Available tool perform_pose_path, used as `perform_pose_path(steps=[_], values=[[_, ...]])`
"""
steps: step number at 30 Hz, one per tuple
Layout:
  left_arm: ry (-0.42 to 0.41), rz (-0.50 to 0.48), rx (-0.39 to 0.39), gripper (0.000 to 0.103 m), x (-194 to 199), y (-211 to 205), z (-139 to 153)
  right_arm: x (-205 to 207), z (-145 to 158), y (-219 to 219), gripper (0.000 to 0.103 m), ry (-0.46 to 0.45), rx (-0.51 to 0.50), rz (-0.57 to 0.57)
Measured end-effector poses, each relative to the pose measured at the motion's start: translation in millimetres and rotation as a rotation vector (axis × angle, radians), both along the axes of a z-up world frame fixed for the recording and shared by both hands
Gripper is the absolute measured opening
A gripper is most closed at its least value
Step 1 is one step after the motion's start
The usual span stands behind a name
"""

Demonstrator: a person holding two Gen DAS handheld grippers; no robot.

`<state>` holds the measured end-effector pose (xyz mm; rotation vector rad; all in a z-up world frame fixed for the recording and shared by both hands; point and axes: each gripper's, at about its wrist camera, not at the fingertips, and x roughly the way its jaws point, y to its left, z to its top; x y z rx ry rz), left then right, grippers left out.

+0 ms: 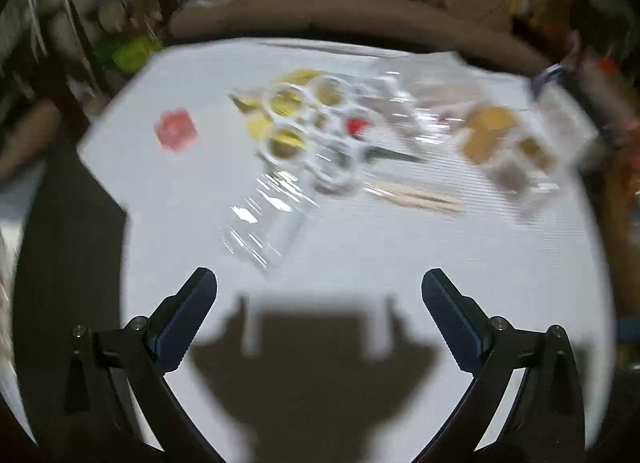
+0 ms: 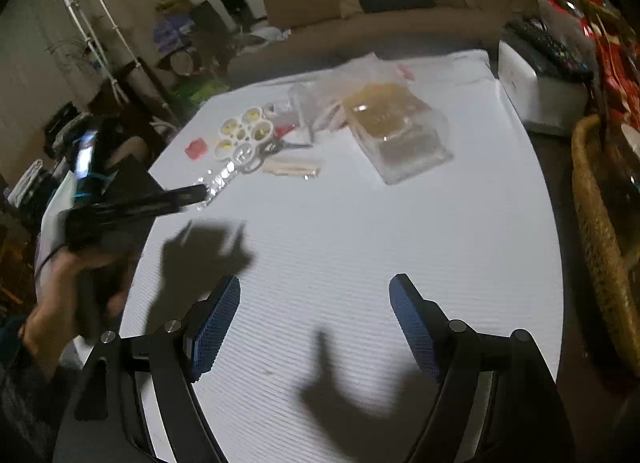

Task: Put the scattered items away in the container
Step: 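Move both tools back from the box over the table items, then grasp the clear bag holding a white spoon with the left tool and lift, then grasp the yellow lemon candy packet with the right tool while the left holds the spoon bag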

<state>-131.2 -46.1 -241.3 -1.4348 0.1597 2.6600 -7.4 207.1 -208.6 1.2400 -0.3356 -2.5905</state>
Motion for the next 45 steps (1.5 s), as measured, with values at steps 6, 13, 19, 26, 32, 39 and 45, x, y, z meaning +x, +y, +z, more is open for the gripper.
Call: perform_pose_path(steps=[6,13,19,26,32,39,45], values=[[0.104,-0.014,-0.16,0.101,-37,-9,-31,-7,-6,0,0.08,-0.029,0.046,0.019],[-0.081,-0.073,-0.039,0.019,-45,-5,-46,-4,-8,3,0.08,-0.024,0.034,0.013],[-0.06,-0.083,0.21,0.009,-16,-13,13,-4,-8,3,0.08,-0.022,0.024,0.004],[0.156,-0.138,0.211,0.009,36,-1,100,-1,-12,-1,0.08,-0.041,0.072,-0.001],[0.283,-0.079,0.276,0.009,46,-32,135,1,-1,-2,0.08,0.001,0.03,-0.001],[0.381,-0.071,0.214,0.009,70,-42,178,2,0,6,0.08,0.002,-0.014,-0.025],[0.519,-0.032,0.055,0.009,86,-43,205,5,-3,12,0.08,-0.021,-0.018,-0.053]])
